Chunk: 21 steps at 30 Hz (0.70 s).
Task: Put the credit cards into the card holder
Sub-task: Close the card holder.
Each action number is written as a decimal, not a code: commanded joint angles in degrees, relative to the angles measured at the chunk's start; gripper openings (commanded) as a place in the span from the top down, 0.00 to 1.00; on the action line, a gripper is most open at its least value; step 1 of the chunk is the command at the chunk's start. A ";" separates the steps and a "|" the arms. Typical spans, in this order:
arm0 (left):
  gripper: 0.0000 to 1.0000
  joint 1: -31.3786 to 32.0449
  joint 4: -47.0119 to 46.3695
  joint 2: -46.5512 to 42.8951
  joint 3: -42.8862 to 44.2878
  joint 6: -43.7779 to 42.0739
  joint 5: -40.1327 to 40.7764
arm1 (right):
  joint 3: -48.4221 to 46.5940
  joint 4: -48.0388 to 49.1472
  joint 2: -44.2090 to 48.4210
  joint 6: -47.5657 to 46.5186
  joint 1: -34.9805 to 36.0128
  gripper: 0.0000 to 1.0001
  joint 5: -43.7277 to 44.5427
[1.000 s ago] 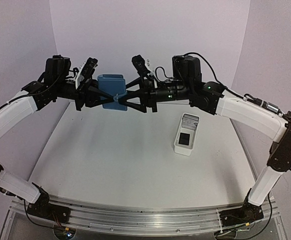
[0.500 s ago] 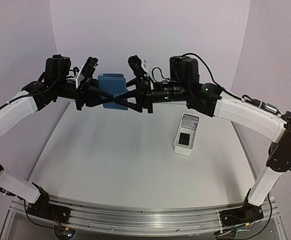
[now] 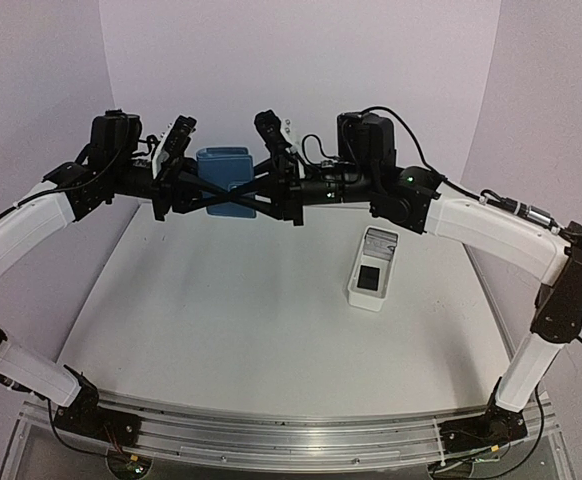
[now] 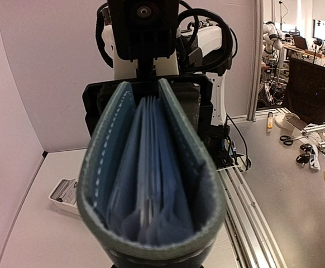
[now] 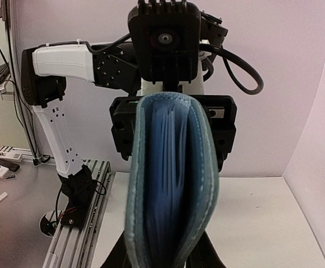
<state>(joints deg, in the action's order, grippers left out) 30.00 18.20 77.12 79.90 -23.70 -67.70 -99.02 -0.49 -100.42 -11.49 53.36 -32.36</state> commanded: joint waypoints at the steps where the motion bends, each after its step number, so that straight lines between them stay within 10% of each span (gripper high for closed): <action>1: 1.00 1.27 1.62 -0.39 1.74 -2.91 0.40 | -3.20 1.80 -1.97 1.73 -0.16 0.81 2.77; 6: 1.00 1.28 2.79 -0.48 1.84 -4.06 1.01 | -2.76 1.81 -1.71 1.71 -0.08 1.00 4.06; 14: 1.00 1.29 1.84 -0.45 1.55 -2.37 1.06 | -1.85 1.87 -1.24 2.09 0.01 1.00 6.13; 17: 1.00 1.29 0.49 -0.78 0.80 0.12 2.11 | -0.58 1.88 -0.06 2.28 -0.01 0.51 6.59; 21: 1.00 1.31 -1.98 -1.56 -0.70 4.00 3.36 | 3.22 2.34 2.53 2.61 0.06 0.38 4.96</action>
<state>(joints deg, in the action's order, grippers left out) 30.87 19.94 77.12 79.75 -23.27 -64.40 -98.39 -0.12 -101.06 -10.20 53.30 -28.08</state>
